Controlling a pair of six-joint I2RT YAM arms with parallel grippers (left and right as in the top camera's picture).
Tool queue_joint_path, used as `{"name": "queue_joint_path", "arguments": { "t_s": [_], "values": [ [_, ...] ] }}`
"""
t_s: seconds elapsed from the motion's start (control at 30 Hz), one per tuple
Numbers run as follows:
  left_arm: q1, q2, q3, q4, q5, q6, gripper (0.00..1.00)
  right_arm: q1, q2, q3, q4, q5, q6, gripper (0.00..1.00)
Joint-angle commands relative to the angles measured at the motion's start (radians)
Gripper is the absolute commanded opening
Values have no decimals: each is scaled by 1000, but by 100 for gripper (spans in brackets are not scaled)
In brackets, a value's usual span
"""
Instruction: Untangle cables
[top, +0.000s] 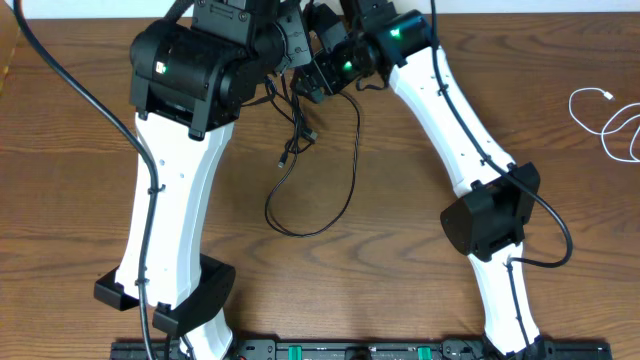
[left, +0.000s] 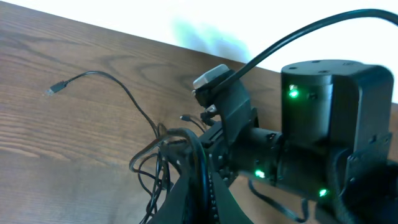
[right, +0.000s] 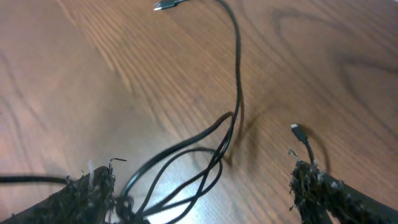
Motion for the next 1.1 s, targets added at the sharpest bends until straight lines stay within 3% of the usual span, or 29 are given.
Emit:
{"name": "queue_joint_path", "arguments": {
  "t_s": [0.0, 0.77, 0.87, 0.97, 1.07],
  "values": [
    [-1, -4, -6, 10, -21, -35, 7, 18, 5, -2, 11, 82, 35, 89],
    [-40, -77, -5, 68, 58, 40, 7, 16, 5, -2, 77, 82, 161, 94],
    [-39, -77, -5, 62, 5, 65, 8, 13, 5, -2, 71, 66, 88, 95],
    [-37, -77, -5, 91, -73, 175, 7, 0, 5, -2, 33, -32, -53, 96],
    [-37, -77, -5, 133, -79, 258, 7, -3, 0, -2, 21, -48, -95, 96]
  ]
}}
